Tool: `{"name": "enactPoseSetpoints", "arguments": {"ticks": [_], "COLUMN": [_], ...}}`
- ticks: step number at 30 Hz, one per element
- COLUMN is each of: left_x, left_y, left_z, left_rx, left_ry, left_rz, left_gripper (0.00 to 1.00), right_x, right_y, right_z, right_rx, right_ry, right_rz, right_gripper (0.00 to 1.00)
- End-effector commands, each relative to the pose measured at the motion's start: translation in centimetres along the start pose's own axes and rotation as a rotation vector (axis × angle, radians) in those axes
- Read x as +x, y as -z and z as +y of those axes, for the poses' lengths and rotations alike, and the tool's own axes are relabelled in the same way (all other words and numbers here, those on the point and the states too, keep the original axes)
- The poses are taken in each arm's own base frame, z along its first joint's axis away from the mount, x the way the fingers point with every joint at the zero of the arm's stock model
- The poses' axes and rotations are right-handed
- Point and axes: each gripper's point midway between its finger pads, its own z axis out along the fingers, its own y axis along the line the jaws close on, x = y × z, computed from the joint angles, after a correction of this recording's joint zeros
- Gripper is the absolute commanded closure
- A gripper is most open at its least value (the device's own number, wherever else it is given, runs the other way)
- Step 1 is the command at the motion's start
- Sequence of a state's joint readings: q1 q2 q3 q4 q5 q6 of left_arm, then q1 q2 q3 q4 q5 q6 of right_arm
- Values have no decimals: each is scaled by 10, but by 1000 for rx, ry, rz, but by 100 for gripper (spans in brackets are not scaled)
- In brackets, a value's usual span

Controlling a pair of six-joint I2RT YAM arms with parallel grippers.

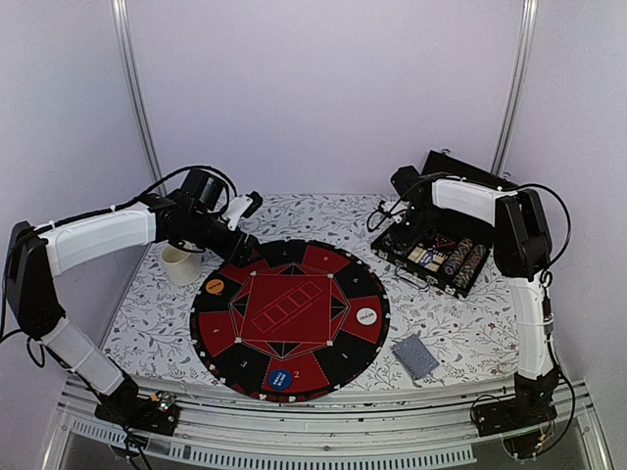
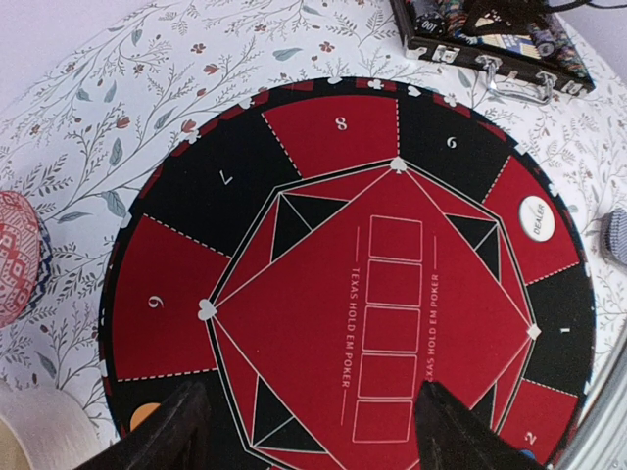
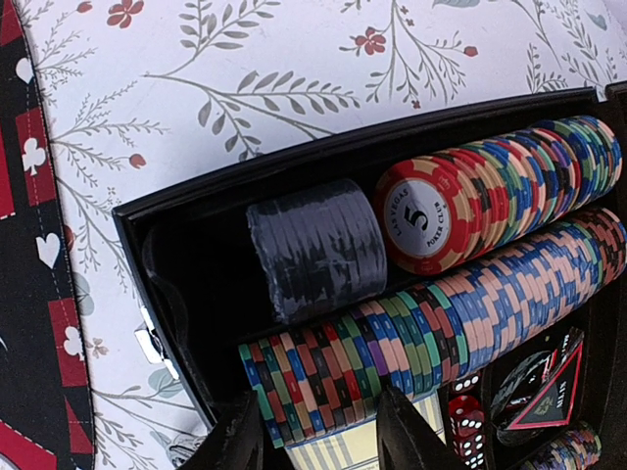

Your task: Distribute texas hold em gaming equipment

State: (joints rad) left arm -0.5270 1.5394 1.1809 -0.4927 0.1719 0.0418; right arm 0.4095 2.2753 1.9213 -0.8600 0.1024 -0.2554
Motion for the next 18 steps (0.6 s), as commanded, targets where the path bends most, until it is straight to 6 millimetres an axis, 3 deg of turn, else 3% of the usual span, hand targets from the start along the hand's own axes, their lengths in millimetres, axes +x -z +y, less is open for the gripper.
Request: {"name": "enactPoseSetpoints", "arguments": {"ticks": [1, 10, 18], "left_x": [4, 5, 5], "left_y": [2, 2, 2], "left_z": [5, 5, 5], "left_rx": [-4, -5, -5], "left_ry": [4, 6, 5], "left_rz": [9, 11, 12], "left_gripper": [26, 26, 26], "right_x": [6, 15, 18], "right_y": [-12, -32, -32], "right_z": [-6, 32, 54], "right_rx": [41, -91, -159], "right_ry": [-14, 71, 99], "right_rz": [21, 48, 53], "right_gripper": [59, 53, 49]}}
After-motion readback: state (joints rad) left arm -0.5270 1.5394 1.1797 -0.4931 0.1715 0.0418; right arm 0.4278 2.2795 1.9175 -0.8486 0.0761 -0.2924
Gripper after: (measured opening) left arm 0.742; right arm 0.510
